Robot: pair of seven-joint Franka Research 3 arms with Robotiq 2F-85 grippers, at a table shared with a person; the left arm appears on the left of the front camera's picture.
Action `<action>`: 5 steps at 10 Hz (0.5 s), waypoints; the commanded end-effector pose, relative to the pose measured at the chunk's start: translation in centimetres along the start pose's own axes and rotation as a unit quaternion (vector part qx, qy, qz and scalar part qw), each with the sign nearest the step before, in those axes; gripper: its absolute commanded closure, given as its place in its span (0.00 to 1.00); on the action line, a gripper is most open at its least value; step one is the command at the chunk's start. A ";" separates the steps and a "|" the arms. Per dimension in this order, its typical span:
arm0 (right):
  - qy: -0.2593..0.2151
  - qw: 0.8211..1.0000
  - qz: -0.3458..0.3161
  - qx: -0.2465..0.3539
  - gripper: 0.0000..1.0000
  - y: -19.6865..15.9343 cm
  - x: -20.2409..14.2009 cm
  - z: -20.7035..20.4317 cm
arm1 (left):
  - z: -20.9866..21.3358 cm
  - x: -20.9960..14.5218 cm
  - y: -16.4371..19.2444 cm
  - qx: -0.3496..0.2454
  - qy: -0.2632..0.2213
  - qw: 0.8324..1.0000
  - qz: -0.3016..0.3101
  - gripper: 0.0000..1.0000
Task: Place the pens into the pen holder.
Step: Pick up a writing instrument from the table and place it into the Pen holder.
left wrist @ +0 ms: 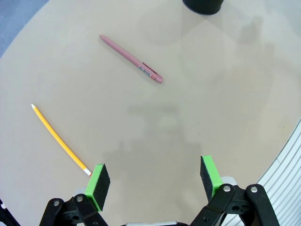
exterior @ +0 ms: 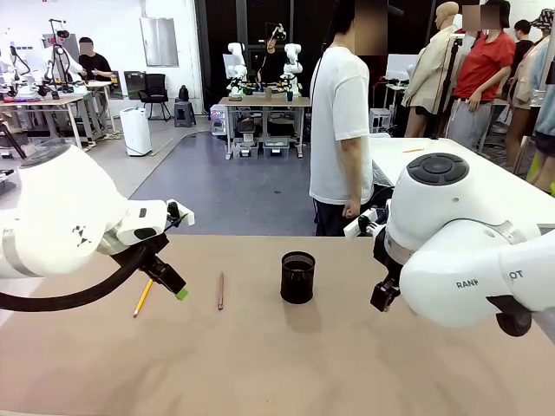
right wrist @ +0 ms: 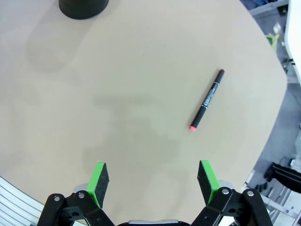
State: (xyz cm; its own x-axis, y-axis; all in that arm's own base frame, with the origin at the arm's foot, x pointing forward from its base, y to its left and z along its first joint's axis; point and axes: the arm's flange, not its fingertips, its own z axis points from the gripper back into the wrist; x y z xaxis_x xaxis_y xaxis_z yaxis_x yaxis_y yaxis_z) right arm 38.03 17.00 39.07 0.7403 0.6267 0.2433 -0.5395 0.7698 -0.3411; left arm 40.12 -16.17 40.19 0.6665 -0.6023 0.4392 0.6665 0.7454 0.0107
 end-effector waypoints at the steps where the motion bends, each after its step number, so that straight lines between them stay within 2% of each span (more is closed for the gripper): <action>1: -0.014 1.000 0.007 0.001 0.00 -0.1 -0.5 -0.3 | -0.3 -0.1 0.0 -0.002 0.002 1.000 0.007 0.00; 4: -0.004 1.000 -0.002 0.002 0.00 -0.1 0.1 0.0 | -0.3 -0.1 0.0 -0.002 0.002 1.000 0.007 0.00; 5: -0.014 0.999 0.002 0.049 0.00 0.0 0.4 0.3 | -0.3 -0.1 0.0 0.000 0.004 1.000 0.001 0.00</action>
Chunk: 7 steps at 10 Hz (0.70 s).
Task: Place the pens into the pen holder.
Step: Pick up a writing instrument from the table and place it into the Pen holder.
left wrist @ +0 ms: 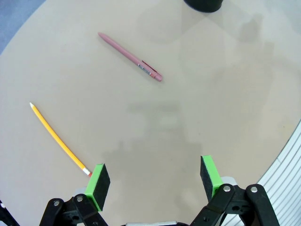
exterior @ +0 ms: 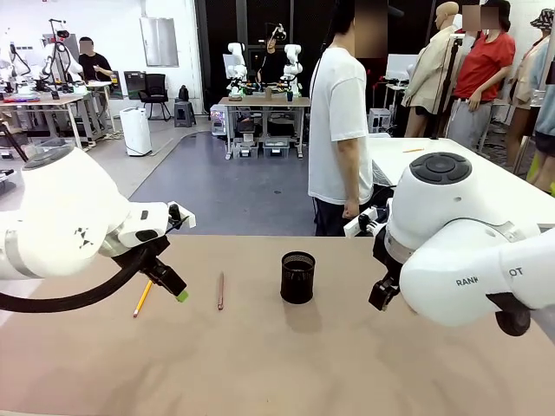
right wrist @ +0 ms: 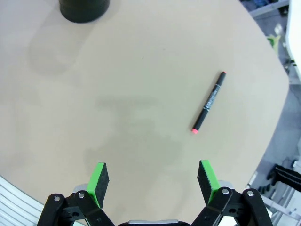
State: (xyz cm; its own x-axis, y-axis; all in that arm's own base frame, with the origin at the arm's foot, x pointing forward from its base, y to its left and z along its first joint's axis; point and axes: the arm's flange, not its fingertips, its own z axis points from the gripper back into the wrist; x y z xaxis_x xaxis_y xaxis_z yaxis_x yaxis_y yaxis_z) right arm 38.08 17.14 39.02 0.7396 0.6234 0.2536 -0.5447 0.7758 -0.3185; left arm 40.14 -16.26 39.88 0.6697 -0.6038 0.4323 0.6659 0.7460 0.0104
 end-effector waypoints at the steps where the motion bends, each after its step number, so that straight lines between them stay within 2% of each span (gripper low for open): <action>1: -0.018 0.996 0.015 0.080 0.00 -0.2 0.6 0.9 | 0.2 0.2 -0.2 -0.024 0.009 1.000 -0.013 0.00; 3: -0.047 0.989 0.021 0.140 0.00 -0.7 0.9 1.7 | 1.1 0.5 -0.5 -0.084 0.012 0.995 -0.044 0.00; 6: -0.117 0.970 0.030 0.212 0.00 -1.9 1.3 4.9 | 4.6 0.8 0.3 -0.201 -0.068 0.973 -0.088 0.00; 7: -0.138 0.967 0.033 0.210 0.00 -2.6 1.4 6.0 | 5.9 0.9 0.7 -0.207 -0.085 0.969 -0.103 0.00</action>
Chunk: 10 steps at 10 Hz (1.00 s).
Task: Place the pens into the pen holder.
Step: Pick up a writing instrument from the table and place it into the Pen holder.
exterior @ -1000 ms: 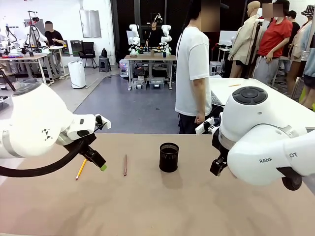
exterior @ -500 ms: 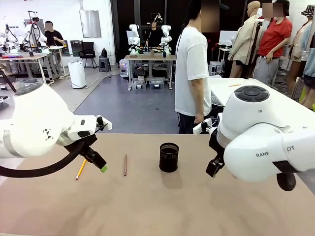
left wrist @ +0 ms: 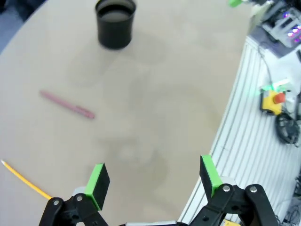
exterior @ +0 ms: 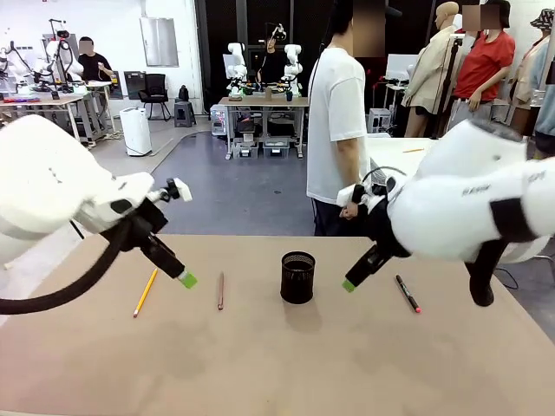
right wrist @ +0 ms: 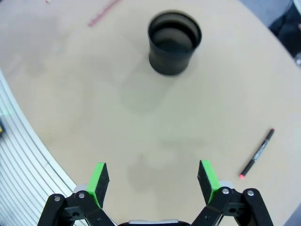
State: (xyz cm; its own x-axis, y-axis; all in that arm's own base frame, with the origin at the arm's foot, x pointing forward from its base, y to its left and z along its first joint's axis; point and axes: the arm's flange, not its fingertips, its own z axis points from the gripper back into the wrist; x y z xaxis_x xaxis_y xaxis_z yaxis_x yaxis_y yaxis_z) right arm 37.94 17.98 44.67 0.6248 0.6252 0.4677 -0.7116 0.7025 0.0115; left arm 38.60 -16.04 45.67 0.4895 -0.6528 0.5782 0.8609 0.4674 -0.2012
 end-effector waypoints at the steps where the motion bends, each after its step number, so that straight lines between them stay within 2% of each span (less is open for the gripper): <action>1: -0.038 0.998 0.021 0.050 0.00 -1.6 0.1 3.0 | 2.2 -0.4 1.2 -0.031 -0.021 0.999 -0.032 0.00; 3: -0.059 0.996 0.023 0.059 0.00 -3.3 0.6 5.8 | 4.3 -0.3 1.5 -0.019 -0.021 0.998 -0.065 0.00; 4: -0.058 0.994 0.036 0.081 0.00 -4.1 0.7 7.2 | 5.5 -0.5 2.2 -0.008 -0.018 0.997 -0.068 0.00; 6: -0.062 0.995 0.028 0.078 0.00 -6.4 0.6 9.8 | 8.3 -0.9 3.4 0.035 -0.021 0.995 -0.090 0.00; 8: -0.062 0.993 0.036 0.099 0.00 -8.0 0.1 11.7 | 10.4 -0.4 4.0 0.076 -0.010 0.993 -0.088 0.00; 10: -0.094 0.990 0.051 0.091 0.00 -9.0 -0.8 13.4 | 12.0 0.2 4.2 0.104 -0.003 0.991 -0.085 0.00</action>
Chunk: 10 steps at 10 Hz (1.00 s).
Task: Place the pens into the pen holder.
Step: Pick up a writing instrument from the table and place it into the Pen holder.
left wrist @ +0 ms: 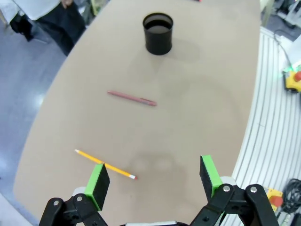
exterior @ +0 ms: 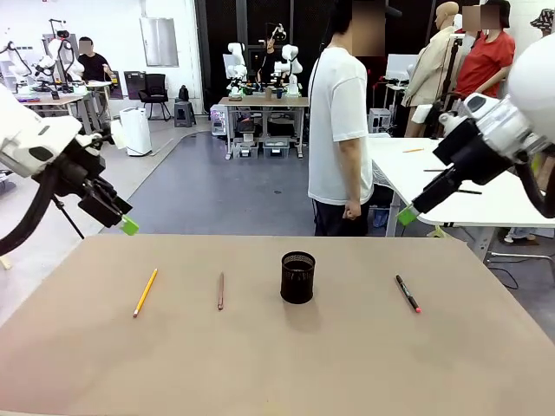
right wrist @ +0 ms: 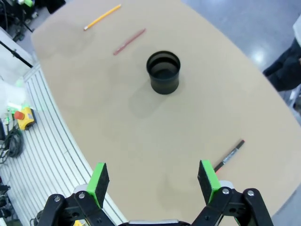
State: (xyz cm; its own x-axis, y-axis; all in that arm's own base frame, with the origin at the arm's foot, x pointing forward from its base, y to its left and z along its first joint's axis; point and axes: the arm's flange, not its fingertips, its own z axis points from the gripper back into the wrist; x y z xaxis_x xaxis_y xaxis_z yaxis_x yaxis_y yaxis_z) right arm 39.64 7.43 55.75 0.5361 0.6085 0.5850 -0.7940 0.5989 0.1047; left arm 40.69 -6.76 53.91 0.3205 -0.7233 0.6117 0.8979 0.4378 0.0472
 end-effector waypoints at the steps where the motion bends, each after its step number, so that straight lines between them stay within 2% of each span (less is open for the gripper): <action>1: -0.038 0.999 0.021 0.012 0.00 -0.9 -0.7 1.6 | 0.9 1.0 -0.1 0.029 0.013 0.999 0.008 0.00; 2: -0.055 0.997 0.035 -0.034 0.00 -0.5 -0.8 1.7 | 0.9 1.2 0.0 0.054 -0.002 0.998 0.029 0.00; 3: -0.013 1.000 0.006 -0.002 0.00 -0.3 -0.3 1.0 | 0.6 0.4 0.1 0.013 0.002 1.000 -0.001 0.00; 6: -0.018 1.000 0.014 -0.014 0.00 -0.5 -0.4 1.6 | 0.6 0.4 0.1 0.013 0.002 1.000 -0.001 0.00; 7: -0.055 0.998 0.034 0.003 0.00 -0.4 0.0 2.1 | 0.6 0.8 0.1 0.020 0.000 1.000 0.006 0.00; 9: -0.091 0.994 0.063 0.012 0.00 -0.5 0.3 3.7 | 3.2 1.5 -0.6 0.033 -0.015 0.999 0.009 0.00; 10: -0.092 0.994 0.061 0.012 0.00 -0.4 0.3 3.8 | 3.3 1.5 -0.7 0.035 -0.018 0.999 0.011 0.00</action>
State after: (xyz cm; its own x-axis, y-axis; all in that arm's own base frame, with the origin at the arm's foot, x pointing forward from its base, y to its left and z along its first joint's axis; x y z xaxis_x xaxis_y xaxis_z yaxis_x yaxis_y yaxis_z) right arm 38.97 5.98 58.18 0.4502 0.5947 0.6661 -0.8233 0.5653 0.0517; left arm 40.44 -6.88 55.96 0.3261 -0.7088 0.6255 0.8770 0.4739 0.0797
